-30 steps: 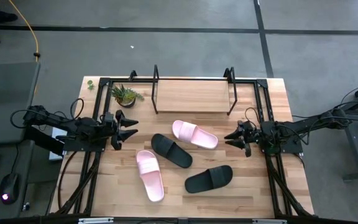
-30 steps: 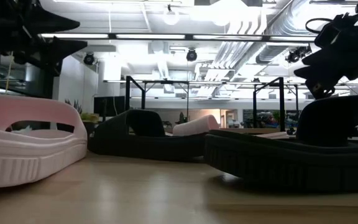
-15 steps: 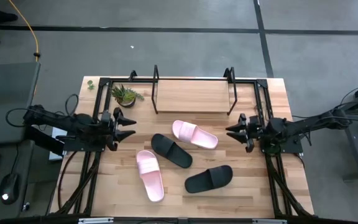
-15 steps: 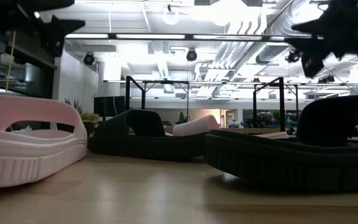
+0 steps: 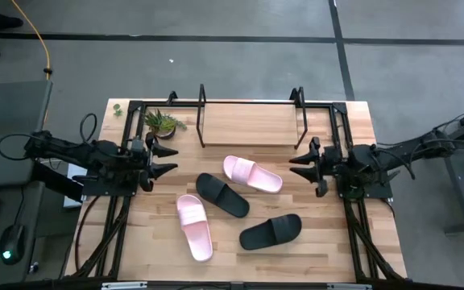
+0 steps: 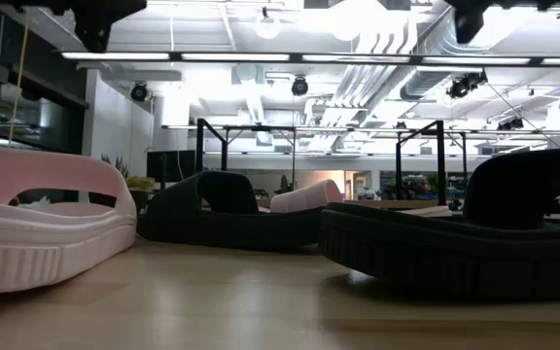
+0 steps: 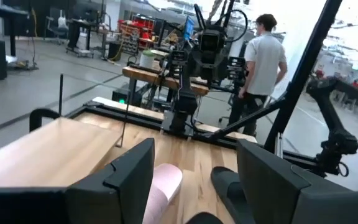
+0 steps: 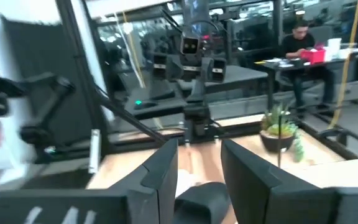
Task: Pick and place slides into the shelf
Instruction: Put the bottom black slide on the shelf
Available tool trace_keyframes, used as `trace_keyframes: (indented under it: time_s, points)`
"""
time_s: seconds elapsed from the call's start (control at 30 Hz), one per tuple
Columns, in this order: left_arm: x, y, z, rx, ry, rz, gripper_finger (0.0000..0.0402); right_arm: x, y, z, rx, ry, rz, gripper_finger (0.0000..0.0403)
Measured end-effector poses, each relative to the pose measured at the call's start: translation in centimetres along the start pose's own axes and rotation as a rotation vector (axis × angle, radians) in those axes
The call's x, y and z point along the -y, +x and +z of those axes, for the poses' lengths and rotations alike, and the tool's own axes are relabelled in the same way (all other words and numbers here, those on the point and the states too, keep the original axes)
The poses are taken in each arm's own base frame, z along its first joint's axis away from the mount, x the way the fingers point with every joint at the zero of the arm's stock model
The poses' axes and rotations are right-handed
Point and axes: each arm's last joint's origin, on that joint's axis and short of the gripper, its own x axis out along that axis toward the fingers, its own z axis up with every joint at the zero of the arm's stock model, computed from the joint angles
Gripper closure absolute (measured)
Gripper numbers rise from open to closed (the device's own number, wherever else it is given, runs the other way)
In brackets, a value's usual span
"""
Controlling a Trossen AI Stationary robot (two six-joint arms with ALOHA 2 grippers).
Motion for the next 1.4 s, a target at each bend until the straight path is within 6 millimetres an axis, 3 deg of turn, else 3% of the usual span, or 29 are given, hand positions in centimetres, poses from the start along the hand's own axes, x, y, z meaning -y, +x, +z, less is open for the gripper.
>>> trace_keyframes:
  time_s: [0.17, 0.47, 0.77, 1.0, 1.4]
  points:
    - [0.6, 1.2, 0.8, -0.03, 0.038, 0.004, 0.019, -1.7, 2.7, 1.3, -0.096, -0.136, -0.04, 0.0288]
    - [1.8, 3.6, 0.7, -0.13, 0.105, -0.066, 0.019, -4.3, 6.5, 1.1, -0.39, -0.322, -0.232, 0.0288]
    - [3.7, 4.6, 1.3, -0.295, 0.193, -0.018, 0.019, -7.5, 9.4, 2.1, -0.497, -0.445, -0.271, 0.0288]
    - [6.2, 4.4, 2.1, -0.337, 0.257, -0.043, 0.019, -9.1, 10.3, 1.8, -0.537, -0.524, -0.301, 0.0288]
    - [8.0, 2.2, 2.5, -0.367, 0.283, 0.033, 0.019, -9.7, 10.8, 0.2, -0.593, -0.577, -0.3, 0.0288]
